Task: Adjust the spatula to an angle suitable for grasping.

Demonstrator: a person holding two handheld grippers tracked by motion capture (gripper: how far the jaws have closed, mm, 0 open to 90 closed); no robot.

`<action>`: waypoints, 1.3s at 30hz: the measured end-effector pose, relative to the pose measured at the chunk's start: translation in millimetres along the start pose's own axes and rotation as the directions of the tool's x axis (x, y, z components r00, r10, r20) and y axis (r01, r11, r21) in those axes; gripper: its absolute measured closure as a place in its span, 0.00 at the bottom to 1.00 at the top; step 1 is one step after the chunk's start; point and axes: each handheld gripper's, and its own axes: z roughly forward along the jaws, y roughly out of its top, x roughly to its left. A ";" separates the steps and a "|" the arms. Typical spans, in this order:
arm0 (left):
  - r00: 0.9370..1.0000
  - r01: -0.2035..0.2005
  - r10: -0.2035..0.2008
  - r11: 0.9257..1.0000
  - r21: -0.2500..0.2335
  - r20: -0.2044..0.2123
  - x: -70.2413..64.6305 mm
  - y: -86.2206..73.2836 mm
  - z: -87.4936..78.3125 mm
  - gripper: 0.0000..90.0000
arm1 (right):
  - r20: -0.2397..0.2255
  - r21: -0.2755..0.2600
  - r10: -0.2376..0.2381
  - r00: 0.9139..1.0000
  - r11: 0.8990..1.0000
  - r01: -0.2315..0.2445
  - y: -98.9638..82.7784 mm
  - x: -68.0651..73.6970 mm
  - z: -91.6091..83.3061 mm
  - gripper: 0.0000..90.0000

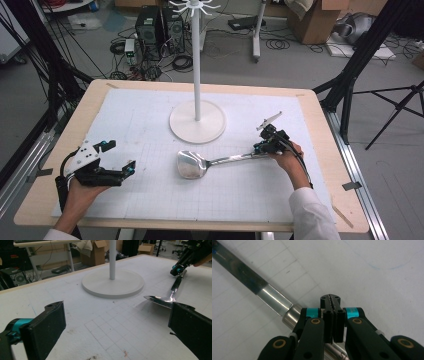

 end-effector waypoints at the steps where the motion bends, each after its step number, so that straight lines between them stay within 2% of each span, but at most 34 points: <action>1: 1.000 -0.001 0.001 1.000 0.001 0.003 -0.1 0.0 0.1 0.02 | -0.001 -0.005 -0.003 1.000 1.000 0.003 -2.5 1.0 -1.5 1.00; 5: 1.000 -0.004 0.004 1.000 0.003 0.007 -1.2 0.1 0.3 0.02 | -0.009 -0.018 0.002 1.000 1.000 -0.003 -11.7 5.3 -6.4 1.00; 9: 1.000 -0.003 0.003 1.000 0.002 0.006 -1.9 0.5 0.4 0.02 | -0.016 0.005 -0.019 1.000 1.000 0.019 -16.4 10.4 -11.1 0.99; 13: 1.000 -0.004 0.004 1.000 0.006 0.008 -1.6 -0.2 0.6 0.02 | -0.030 -0.023 -0.036 0.999 0.999 0.035 -18.3 17.2 -16.2 0.99; 19: 1.000 -0.003 0.003 1.000 0.009 0.005 -1.2 -0.8 0.4 0.02 | -0.049 0.002 -0.049 0.998 0.999 0.049 -25.9 21.9 -12.8 0.99; 24: 1.000 -0.004 0.004 1.000 0.011 0.005 -0.9 -1.0 0.7 0.02 | -0.056 -0.015 -0.056 0.997 0.998 0.055 -31.0 24.0 -15.9 0.99; 27: 1.000 -0.004 0.004 1.000 0.011 0.004 -1.2 -1.0 0.8 0.02 | -0.049 -0.050 -0.057 0.997 0.997 0.054 -31.8 22.4 -20.0 0.99; 34: 1.000 -0.004 0.004 1.000 0.010 0.004 -1.0 -1.0 0.6 0.02 | -0.051 -0.092 -0.038 0.998 0.995 0.034 -30.6 20.4 -28.5 0.99; 36: 1.000 -0.004 0.004 1.000 0.011 0.005 -1.0 -1.1 0.7 0.02 | -0.048 -0.104 -0.041 0.998 0.994 0.036 -29.4 20.4 -31.1 0.91; 38: 1.000 -0.006 0.006 1.000 0.011 0.006 -1.0 -1.0 0.8 0.02 | -0.047 -0.114 -0.043 0.998 0.993 0.038 -27.4 21.6 -34.5 0.89; 39: 1.000 -0.005 0.005 1.000 0.012 0.005 -0.9 -1.1 0.7 0.02 | -0.050 -0.129 -0.059 0.997 0.990 0.052 -26.0 21.5 -35.8 0.87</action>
